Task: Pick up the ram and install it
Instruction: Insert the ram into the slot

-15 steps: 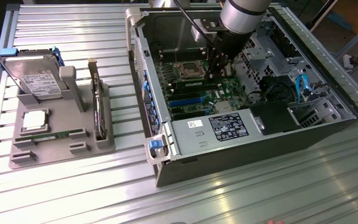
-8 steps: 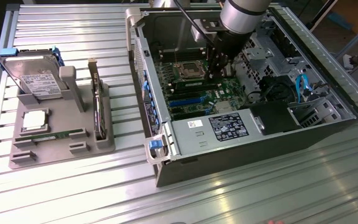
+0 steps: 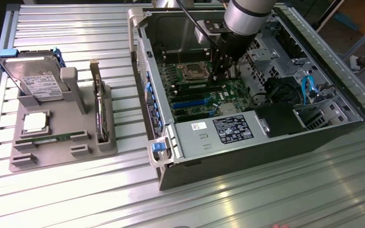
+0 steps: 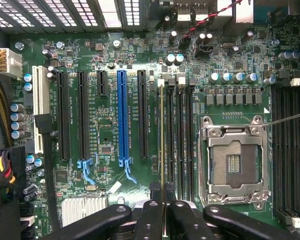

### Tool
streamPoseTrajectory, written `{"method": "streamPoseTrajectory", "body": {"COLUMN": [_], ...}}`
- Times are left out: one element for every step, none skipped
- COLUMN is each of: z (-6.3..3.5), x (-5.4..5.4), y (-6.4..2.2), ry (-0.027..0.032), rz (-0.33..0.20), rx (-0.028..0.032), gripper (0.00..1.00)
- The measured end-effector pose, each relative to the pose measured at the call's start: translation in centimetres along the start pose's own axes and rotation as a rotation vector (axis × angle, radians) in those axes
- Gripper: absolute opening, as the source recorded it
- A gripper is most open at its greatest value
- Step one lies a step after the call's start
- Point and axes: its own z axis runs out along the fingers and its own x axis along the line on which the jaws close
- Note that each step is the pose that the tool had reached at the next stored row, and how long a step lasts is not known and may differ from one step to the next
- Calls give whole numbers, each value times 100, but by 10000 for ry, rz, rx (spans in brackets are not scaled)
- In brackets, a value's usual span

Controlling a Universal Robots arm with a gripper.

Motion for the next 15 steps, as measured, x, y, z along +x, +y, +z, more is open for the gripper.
{"method": "streamPoseTrajectory", "body": {"z": [6, 10, 17, 24, 30, 35, 39, 39, 40, 43, 44, 44, 44, 43, 43], "x": [0, 0, 1, 1, 1, 0, -1, -1, -2, -3, -4, -4, -4, -4, -4], "y": [0, 0, 0, 0, -1, -1, -1, -1, -1, -1, 0, 0, 0, 0, 0], "ry": [-1, -1, -1, -1, -1, -1, 1, 2, 2, 0, -2, -1, -1, 0, 0], "rz": [0, 0, 0, 0, 0, 0, -3, -4, -6, -6, -5, -5, -5, -5, -5], "rx": [0, 0, 0, 0, 0, 0, 0, -1, -1, 0, 0, 1, 0, 0, 0], "gripper": [12, 12, 12, 12, 12, 12, 12, 12, 12, 12, 12, 12, 12, 12, 12]}}
